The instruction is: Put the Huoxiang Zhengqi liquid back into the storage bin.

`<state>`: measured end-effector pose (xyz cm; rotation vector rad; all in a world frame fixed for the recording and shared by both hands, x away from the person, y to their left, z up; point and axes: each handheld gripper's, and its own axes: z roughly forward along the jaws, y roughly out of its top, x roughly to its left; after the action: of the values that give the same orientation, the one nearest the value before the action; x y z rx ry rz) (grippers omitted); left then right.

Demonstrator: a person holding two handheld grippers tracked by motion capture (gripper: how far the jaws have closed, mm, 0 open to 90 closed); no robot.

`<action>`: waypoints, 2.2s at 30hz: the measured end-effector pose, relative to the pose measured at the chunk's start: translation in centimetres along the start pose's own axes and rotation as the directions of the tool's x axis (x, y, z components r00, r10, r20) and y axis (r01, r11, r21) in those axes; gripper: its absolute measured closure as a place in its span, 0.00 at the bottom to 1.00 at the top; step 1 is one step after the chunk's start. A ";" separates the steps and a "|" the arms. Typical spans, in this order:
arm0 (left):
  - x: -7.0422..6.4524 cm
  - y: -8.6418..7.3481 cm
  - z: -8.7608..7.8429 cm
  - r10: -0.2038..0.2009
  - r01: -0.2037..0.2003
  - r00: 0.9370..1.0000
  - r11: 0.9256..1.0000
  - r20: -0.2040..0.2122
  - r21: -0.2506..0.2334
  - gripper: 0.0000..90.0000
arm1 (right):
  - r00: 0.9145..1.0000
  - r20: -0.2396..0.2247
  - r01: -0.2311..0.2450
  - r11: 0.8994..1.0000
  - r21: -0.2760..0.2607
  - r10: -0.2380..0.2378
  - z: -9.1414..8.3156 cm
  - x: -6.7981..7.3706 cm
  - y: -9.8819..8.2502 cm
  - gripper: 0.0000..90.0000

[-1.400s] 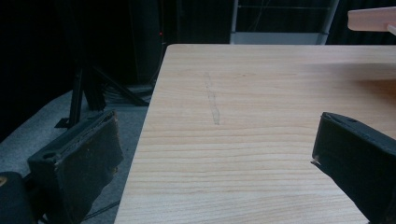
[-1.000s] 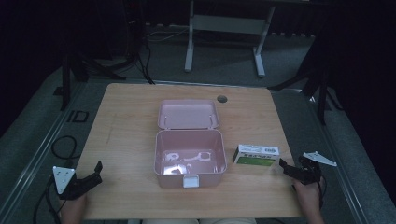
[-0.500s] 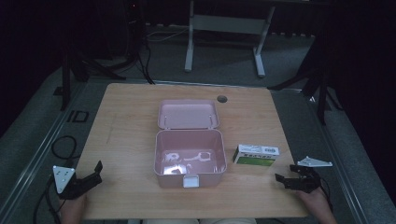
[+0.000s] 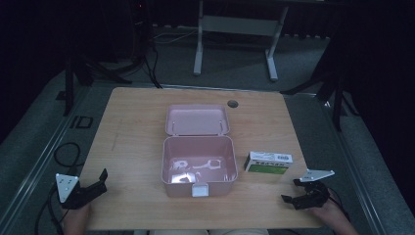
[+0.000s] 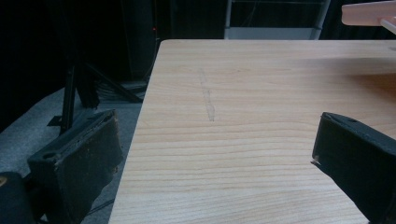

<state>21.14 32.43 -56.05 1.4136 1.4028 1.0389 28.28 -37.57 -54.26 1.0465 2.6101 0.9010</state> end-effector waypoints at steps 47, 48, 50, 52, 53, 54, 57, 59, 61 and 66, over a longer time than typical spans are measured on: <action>0.0 0.0 0.0 0.003 -0.003 1.000 1.000 0.019 0.003 0.02 | 0.834 -0.287 0.550 0.675 0.492 -0.471 1.1 6.4 9.0 0.22; 0.0 0.0 0.0 0.003 -0.003 1.000 1.000 0.019 0.002 0.02 | 0.823 -0.297 0.567 0.655 0.500 -0.485 1.1 6.6 9.2 0.23; 0.0 0.0 0.0 0.003 -0.003 1.000 1.000 0.019 0.003 0.02 | 0.813 -0.309 0.579 0.633 0.514 -0.494 1.2 6.9 9.4 0.23; 0.0 0.0 0.0 0.004 -0.004 1.000 1.000 0.019 0.003 0.02 | 0.803 -0.315 0.592 0.617 0.518 -0.506 1.3 7.1 9.7 0.23; 0.0 0.0 0.0 0.005 -0.005 1.000 1.000 0.019 0.003 0.02 | 0.802 -0.319 0.594 0.613 0.522 -0.506 1.3 7.2 9.9 0.24; 0.0 0.0 0.0 0.004 -0.004 1.000 1.000 0.020 0.003 0.02 | 0.797 -0.327 0.601 0.608 0.519 -0.508 1.3 7.4 10.0 0.24; 0.0 0.0 0.0 0.004 -0.004 1.000 1.000 0.020 0.002 0.02 | 0.789 -0.331 0.611 0.606 0.509 -0.518 1.2 7.8 10.5 0.24; 0.0 0.0 0.0 0.005 -0.005 1.000 1.000 0.021 0.003 0.02 | 0.784 -0.334 0.618 0.612 0.494 -0.523 0.9 8.0 11.0 0.26; 0.0 0.0 0.0 0.005 -0.005 1.000 1.000 0.021 0.002 0.02 | 0.781 -0.338 0.623 0.618 0.479 -0.526 0.5 8.3 11.5 0.26; 0.0 0.0 0.0 0.005 -0.005 1.000 1.000 0.021 0.003 0.02 | 0.769 -0.354 0.638 0.619 0.458 -0.532 -0.3 9.0 12.6 0.26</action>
<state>21.20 32.45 -56.05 1.4271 1.3868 1.0223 28.71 -24.47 -46.02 0.0860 3.1392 0.0598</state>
